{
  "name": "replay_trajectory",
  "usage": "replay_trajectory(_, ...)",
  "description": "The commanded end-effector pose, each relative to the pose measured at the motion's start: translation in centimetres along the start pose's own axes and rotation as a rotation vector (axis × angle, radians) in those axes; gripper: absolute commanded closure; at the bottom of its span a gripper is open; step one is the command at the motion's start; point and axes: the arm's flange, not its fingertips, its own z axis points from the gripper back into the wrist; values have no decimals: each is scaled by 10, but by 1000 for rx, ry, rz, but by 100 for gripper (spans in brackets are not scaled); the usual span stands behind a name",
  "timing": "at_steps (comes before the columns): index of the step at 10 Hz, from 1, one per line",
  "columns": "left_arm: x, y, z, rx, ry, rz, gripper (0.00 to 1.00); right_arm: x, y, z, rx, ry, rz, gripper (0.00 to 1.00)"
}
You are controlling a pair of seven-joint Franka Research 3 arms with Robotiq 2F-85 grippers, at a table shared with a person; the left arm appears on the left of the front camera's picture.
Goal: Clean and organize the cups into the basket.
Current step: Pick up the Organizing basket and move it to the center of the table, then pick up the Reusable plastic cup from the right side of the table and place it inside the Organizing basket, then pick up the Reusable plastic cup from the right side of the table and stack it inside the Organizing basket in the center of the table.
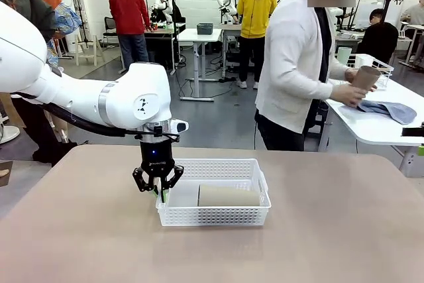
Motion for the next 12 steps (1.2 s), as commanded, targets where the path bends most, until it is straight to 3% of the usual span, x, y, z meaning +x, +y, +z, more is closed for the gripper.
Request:
replay_trajectory(1,0,-1,1,-2,-6,-1,100,1,0,0,8,-7,-5,0)
replay_trajectory(12,0,-1,1,-2,-6,-1,100,1,0,0,8,-7,-5,0)
